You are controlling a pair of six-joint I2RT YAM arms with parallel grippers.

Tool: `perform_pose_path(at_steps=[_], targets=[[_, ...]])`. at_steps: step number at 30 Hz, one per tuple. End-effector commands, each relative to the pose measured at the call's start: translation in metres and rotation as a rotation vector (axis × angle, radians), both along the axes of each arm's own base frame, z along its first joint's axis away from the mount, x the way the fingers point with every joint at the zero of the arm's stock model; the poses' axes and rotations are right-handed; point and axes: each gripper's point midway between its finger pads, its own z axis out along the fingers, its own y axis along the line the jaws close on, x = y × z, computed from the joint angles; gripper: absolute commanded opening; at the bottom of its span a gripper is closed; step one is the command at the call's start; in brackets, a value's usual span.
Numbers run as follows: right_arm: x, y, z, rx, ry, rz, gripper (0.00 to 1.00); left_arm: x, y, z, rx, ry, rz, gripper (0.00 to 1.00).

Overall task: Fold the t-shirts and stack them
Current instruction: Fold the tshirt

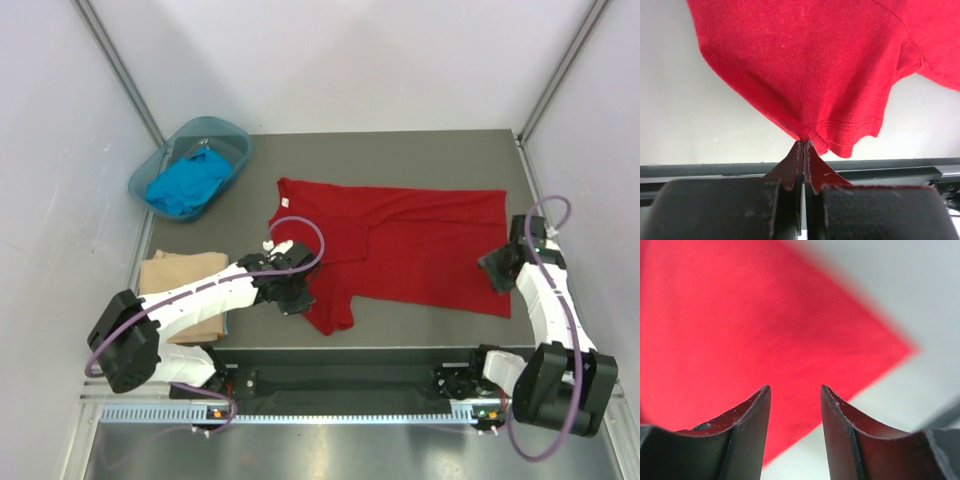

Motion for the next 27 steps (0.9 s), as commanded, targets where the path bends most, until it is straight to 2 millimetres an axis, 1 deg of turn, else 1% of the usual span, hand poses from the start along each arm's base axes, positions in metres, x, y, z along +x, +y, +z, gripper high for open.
perform_pose_path(at_steps=[1, 3, 5, 6, 8, 9, 11, 12, 16, 19, 20, 21, 23, 25, 27], targets=[[-0.033, -0.051, -0.004, -0.078, 0.127, -0.238, 0.45, 0.006, -0.003, 0.008, 0.002, -0.044, -0.066, 0.0], [-0.044, -0.066, -0.009, -0.076, 0.147, -0.316, 0.44, 0.011, 0.002, 0.012, 0.016, -0.058, -0.079, 0.0], [-0.046, -0.071, -0.012, -0.07, 0.136, -0.343, 0.44, 0.013, 0.006, 0.016, 0.025, -0.066, -0.083, 0.0], [-0.051, -0.074, -0.015, -0.068, 0.145, -0.363, 0.44, 0.016, 0.006, 0.022, 0.013, -0.081, -0.084, 0.0], [-0.054, -0.076, -0.018, -0.082, 0.149, -0.35, 0.44, 0.021, 0.008, 0.028, 0.003, -0.099, -0.077, 0.0], [-0.059, -0.074, -0.023, -0.081, 0.169, -0.338, 0.44, 0.023, 0.007, 0.034, -0.007, -0.117, -0.079, 0.0], [-0.071, -0.078, -0.029, -0.106, 0.209, -0.343, 0.44, 0.03, 0.004, 0.04, -0.02, -0.144, -0.075, 0.0], [-0.079, -0.079, -0.035, -0.1, 0.228, -0.359, 0.44, 0.031, 0.003, 0.04, -0.021, -0.144, -0.076, 0.0], [-0.075, -0.076, -0.043, -0.057, 0.192, -0.369, 0.43, 0.036, -0.004, 0.049, -0.046, -0.154, -0.077, 0.0], [-0.073, -0.076, -0.048, -0.044, 0.196, -0.387, 0.42, 0.039, -0.002, 0.056, -0.045, -0.176, -0.07, 0.0], [-0.07, -0.078, -0.049, -0.043, 0.183, -0.392, 0.42, 0.04, 0.0, 0.057, -0.037, -0.177, -0.064, 0.0], [-0.071, -0.076, -0.054, -0.032, 0.184, -0.393, 0.42, 0.04, 0.001, 0.06, -0.031, -0.185, -0.062, 0.0], [-0.067, -0.073, -0.059, -0.004, 0.17, -0.389, 0.41, 0.041, 0.004, 0.061, -0.024, -0.188, -0.056, 0.0], [-0.069, -0.07, -0.066, 0.007, 0.181, -0.388, 0.4, 0.042, 0.005, 0.06, -0.025, -0.188, -0.048, 0.0], [-0.071, -0.072, -0.07, -0.003, 0.197, -0.393, 0.4, 0.042, 0.006, 0.06, -0.026, -0.189, -0.045, 0.0]])
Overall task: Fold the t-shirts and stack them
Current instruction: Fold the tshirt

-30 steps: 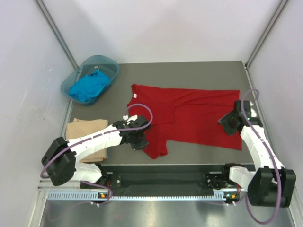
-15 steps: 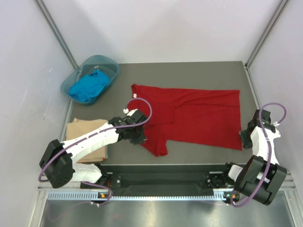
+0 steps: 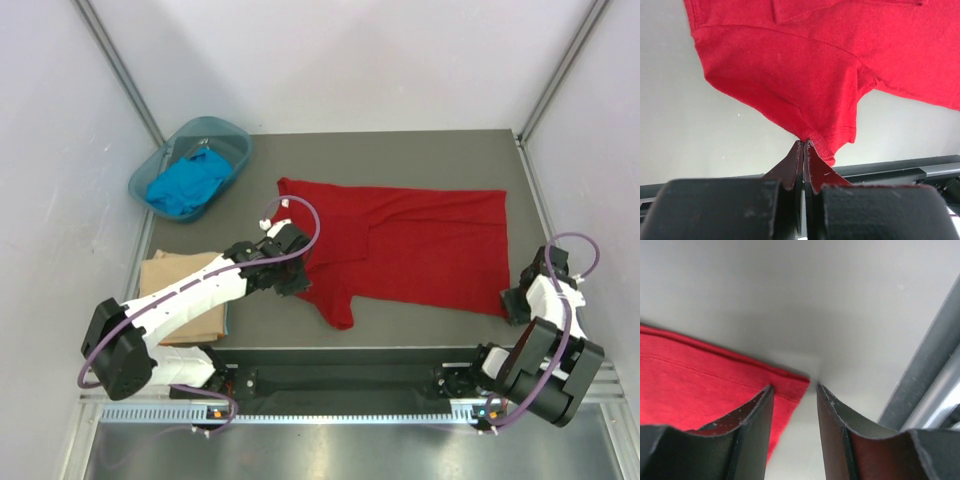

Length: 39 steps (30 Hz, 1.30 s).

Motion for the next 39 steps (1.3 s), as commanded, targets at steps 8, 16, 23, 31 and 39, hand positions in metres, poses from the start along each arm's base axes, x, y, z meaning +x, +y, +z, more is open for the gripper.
perform_pose_path(at_steps=[8, 16, 23, 31, 39], targets=[[-0.001, -0.014, -0.004, -0.052, -0.005, -0.052, 0.27, 0.018, 0.003, 0.022, -0.02, -0.069, 0.03, 0.0], [0.019, -0.024, 0.022, -0.132, -0.118, 0.049, 0.0, 0.046, 0.018, 0.042, 0.002, -0.142, 0.08, 0.0], [0.047, -0.031, 0.052, -0.194, -0.228, 0.144, 0.0, 0.103, 0.05, 0.056, -0.061, -0.188, 0.173, 0.0], [0.109, -0.016, 0.066, -0.121, -0.391, 0.336, 0.0, 0.161, 0.057, 0.072, -0.123, -0.231, 0.177, 0.0], [0.14, -0.032, 0.081, -0.142, -0.372, 0.325, 0.0, 0.202, 0.063, 0.06, -0.081, -0.189, 0.203, 0.0]])
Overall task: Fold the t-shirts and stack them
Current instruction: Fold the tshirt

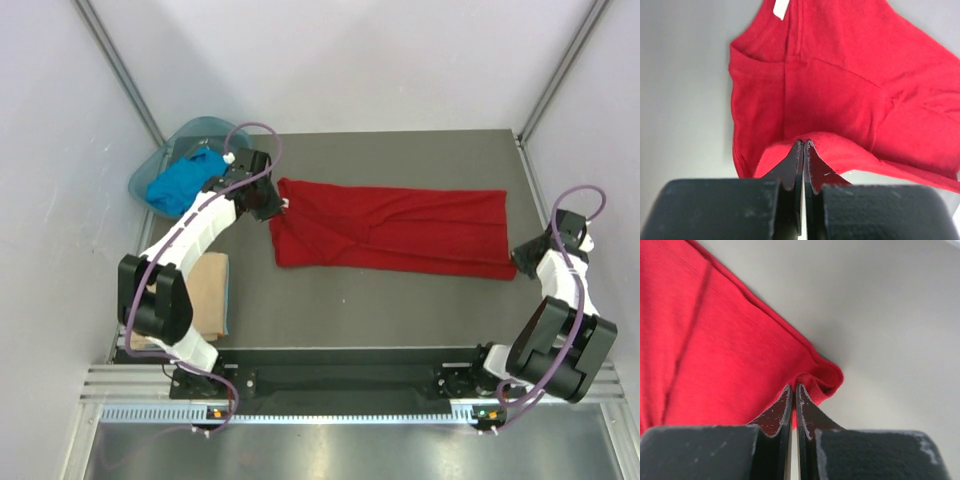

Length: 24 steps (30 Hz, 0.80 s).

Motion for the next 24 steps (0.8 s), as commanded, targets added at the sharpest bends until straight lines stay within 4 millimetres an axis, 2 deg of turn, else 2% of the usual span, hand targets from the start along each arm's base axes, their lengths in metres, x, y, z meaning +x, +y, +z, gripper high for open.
perform_pose_path(at_steps=[1, 3, 4, 5, 12, 13, 15, 16, 22, 24], targets=[[0.035, -0.01, 0.031, -0.065, -0.087, 0.024, 0.0, 0.024, 0.0, 0.008, -0.002, -0.041, -0.009, 0.0], [0.041, -0.012, 0.027, -0.062, -0.065, 0.011, 0.0, 0.032, 0.0, 0.011, -0.002, -0.053, -0.007, 0.0], [0.048, -0.014, 0.031, -0.061, -0.076, 0.01, 0.0, 0.037, -0.001, 0.004, 0.006, -0.038, -0.01, 0.0], [0.051, -0.014, 0.024, -0.046, -0.06, 0.009, 0.0, 0.04, -0.001, 0.002, 0.01, -0.034, -0.012, 0.0], [0.077, -0.018, 0.021, -0.027, -0.059, 0.014, 0.0, 0.063, -0.013, -0.009, -0.003, 0.001, -0.054, 0.0], [0.08, -0.019, 0.021, -0.031, -0.059, 0.013, 0.0, 0.063, -0.011, -0.02, 0.02, 0.032, -0.05, 0.0], [0.083, -0.02, 0.015, -0.022, -0.045, 0.008, 0.0, 0.068, -0.008, -0.02, 0.042, 0.039, -0.042, 0.0], [0.086, -0.02, 0.015, -0.022, -0.046, 0.011, 0.0, 0.07, -0.002, -0.027, 0.076, 0.051, -0.027, 0.0], [0.104, -0.015, 0.017, -0.032, -0.059, 0.046, 0.0, 0.08, 0.003, -0.034, 0.113, 0.048, -0.005, 0.0], [0.107, -0.013, 0.011, -0.019, -0.048, 0.047, 0.0, 0.085, 0.003, -0.039, 0.109, 0.055, -0.006, 0.0]])
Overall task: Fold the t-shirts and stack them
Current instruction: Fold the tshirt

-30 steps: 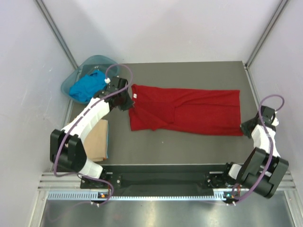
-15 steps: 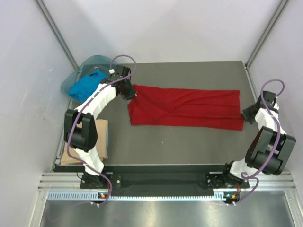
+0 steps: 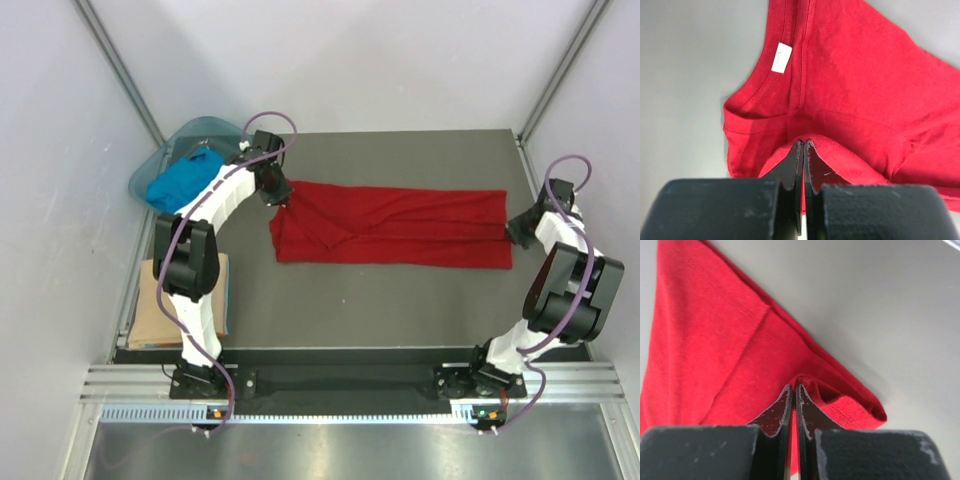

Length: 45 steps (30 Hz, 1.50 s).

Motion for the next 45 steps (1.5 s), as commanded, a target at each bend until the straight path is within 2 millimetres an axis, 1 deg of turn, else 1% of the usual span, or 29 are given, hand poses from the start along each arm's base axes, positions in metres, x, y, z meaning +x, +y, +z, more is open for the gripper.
perform_pose_path(at_steps=[1, 2, 7, 10, 13, 15, 18, 20, 26, 27, 31, 32, 35, 36, 38, 39, 40, 42, 43, 44, 45], targets=[[0.027, -0.007, 0.017, -0.041, -0.068, -0.003, 0.0, 0.016, 0.005, 0.006, 0.021, -0.031, 0.002, 0.0], [0.028, -0.006, 0.012, -0.031, -0.058, -0.006, 0.0, 0.017, 0.006, 0.005, 0.019, -0.026, 0.005, 0.0], [0.035, -0.009, 0.013, -0.035, -0.066, -0.013, 0.0, 0.024, 0.01, -0.002, 0.037, -0.025, 0.015, 0.0], [0.039, -0.01, 0.004, -0.022, -0.042, -0.009, 0.0, 0.028, 0.009, -0.006, 0.011, -0.017, 0.016, 0.0], [0.04, -0.012, 0.001, -0.022, -0.029, -0.012, 0.0, 0.031, 0.012, -0.008, 0.021, -0.016, 0.027, 0.0], [0.04, -0.014, 0.002, -0.035, -0.03, -0.018, 0.0, 0.033, 0.014, -0.008, 0.025, -0.017, 0.032, 0.0], [0.043, -0.016, 0.008, -0.044, -0.051, -0.026, 0.0, 0.036, 0.015, -0.009, 0.021, -0.019, 0.034, 0.0], [0.045, -0.014, 0.01, -0.039, -0.063, -0.022, 0.0, 0.04, 0.011, -0.007, -0.013, -0.036, 0.02, 0.0], [0.051, -0.013, 0.009, -0.022, -0.073, -0.02, 0.0, 0.05, 0.012, -0.005, -0.005, -0.055, 0.031, 0.0], [0.052, -0.013, 0.008, -0.019, -0.073, -0.018, 0.0, 0.048, 0.014, -0.011, 0.004, -0.036, 0.034, 0.0], [0.055, -0.013, 0.008, -0.019, -0.085, -0.016, 0.0, 0.049, 0.017, -0.017, 0.022, -0.026, 0.042, 0.0], [0.056, -0.013, 0.009, -0.019, -0.088, -0.014, 0.0, 0.049, 0.017, -0.021, 0.025, -0.019, 0.04, 0.0], [0.059, -0.012, 0.007, -0.014, -0.078, -0.009, 0.08, 0.05, 0.016, -0.027, 0.028, -0.005, 0.032, 0.0], [0.06, -0.012, 0.009, -0.015, -0.081, -0.007, 0.14, 0.05, 0.013, -0.028, 0.015, -0.002, 0.018, 0.0], [0.061, -0.012, 0.013, -0.026, -0.088, -0.004, 0.22, 0.053, 0.01, -0.027, 0.005, -0.005, 0.01, 0.0], [0.062, -0.013, 0.017, -0.037, -0.092, -0.004, 0.28, 0.054, 0.009, -0.028, 0.002, -0.008, 0.007, 0.0], [0.061, -0.011, 0.024, -0.052, -0.099, -0.001, 0.31, 0.055, 0.009, -0.028, -0.001, -0.01, 0.006, 0.0], [0.057, -0.011, 0.03, -0.07, -0.091, -0.012, 0.35, 0.058, 0.008, -0.027, -0.003, -0.016, 0.006, 0.0], [0.056, -0.01, 0.037, -0.07, -0.107, -0.024, 0.35, 0.059, 0.008, -0.027, -0.002, -0.015, 0.006, 0.0], [0.053, -0.009, 0.039, -0.065, -0.104, -0.029, 0.35, 0.059, 0.003, -0.026, -0.025, -0.013, -0.009, 0.0], [0.052, -0.004, 0.039, -0.06, -0.103, -0.028, 0.35, 0.059, 0.002, -0.026, -0.027, -0.011, -0.015, 0.0]])
